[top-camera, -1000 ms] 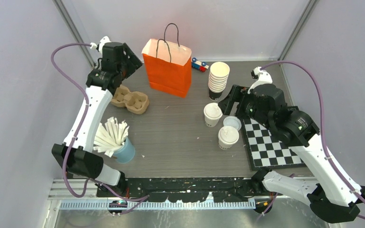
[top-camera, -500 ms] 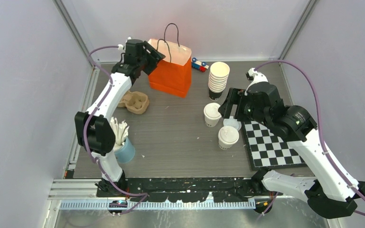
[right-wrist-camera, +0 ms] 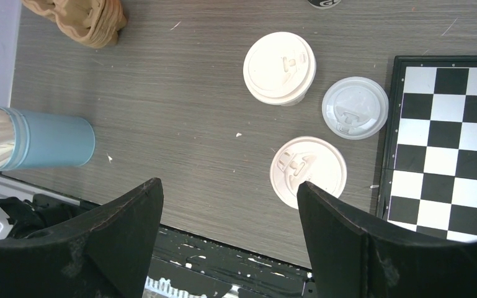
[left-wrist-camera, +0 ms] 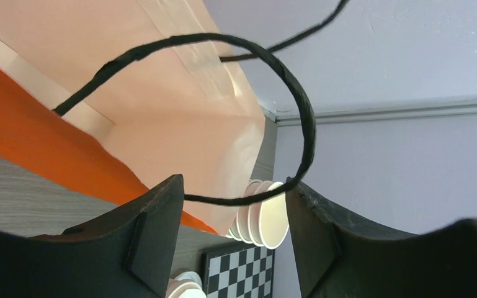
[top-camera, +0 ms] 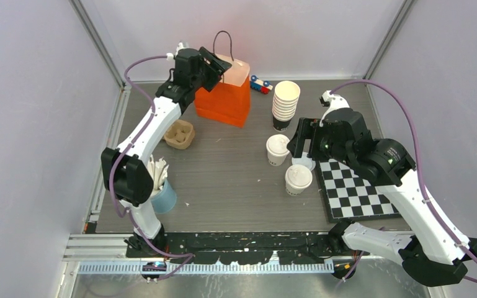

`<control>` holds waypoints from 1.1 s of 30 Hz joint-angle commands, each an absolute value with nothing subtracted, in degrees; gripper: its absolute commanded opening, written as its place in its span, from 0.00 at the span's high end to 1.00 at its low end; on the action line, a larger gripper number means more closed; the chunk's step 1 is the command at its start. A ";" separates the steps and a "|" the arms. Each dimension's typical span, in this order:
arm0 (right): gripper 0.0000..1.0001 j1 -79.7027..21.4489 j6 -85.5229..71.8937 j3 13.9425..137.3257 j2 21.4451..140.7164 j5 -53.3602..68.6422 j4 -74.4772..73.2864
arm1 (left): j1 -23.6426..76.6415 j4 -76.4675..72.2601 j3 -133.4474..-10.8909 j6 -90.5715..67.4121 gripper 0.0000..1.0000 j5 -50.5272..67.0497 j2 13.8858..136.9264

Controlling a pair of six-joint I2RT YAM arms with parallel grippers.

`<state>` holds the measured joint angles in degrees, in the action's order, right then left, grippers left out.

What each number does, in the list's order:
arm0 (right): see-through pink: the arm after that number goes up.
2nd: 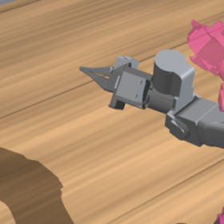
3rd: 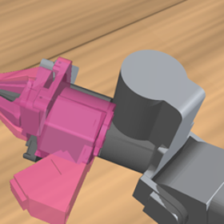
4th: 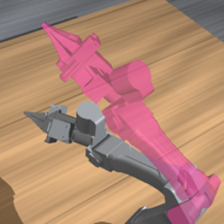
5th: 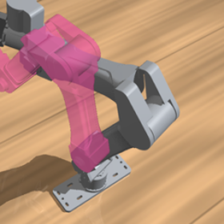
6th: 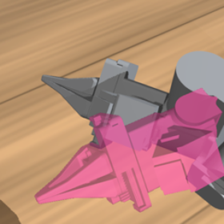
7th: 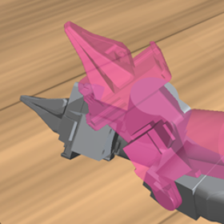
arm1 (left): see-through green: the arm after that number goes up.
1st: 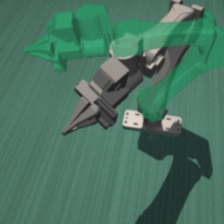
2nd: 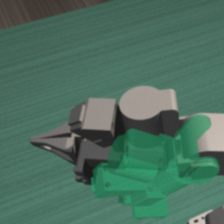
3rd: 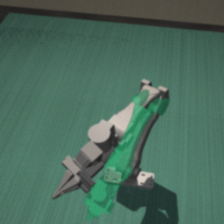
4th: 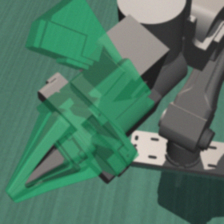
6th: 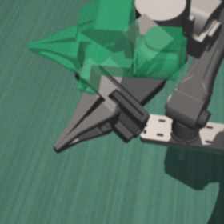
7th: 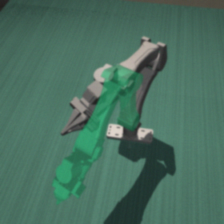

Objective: Pack the takeout coffee

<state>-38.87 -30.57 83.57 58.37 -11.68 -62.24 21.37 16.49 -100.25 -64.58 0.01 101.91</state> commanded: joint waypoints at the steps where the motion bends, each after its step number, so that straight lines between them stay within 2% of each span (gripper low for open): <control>1: 0.17 -38.84 -27.94 84.37 57.51 -11.95 -61.62 | 22.04 11.31 -99.82 -64.65 0.38 -3.19 98.18; 14: 0.17 -38.83 -26.16 85.21 58.49 -12.37 -61.78 | 22.50 6.16 -102.37 -61.67 0.36 -4.79 101.38; 23: 0.16 -38.81 -25.66 84.91 58.43 -13.91 -62.13 | 22.45 8.83 -108.17 -57.42 0.53 -3.16 104.91; 30: 0.16 -38.82 -25.82 85.47 59.51 -14.30 -61.46 | 22.43 10.14 -108.01 -55.52 0.92 -1.62 103.73; 32: 0.16 -38.82 -26.17 85.79 59.99 -14.68 -61.45 | 22.41 11.45 -107.63 -55.46 1.00 -0.07 102.95; 33: 0.16 -38.83 -26.59 86.07 60.36 -14.89 -61.46 | 22.46 11.81 -107.24 -55.46 1.00 1.94 102.40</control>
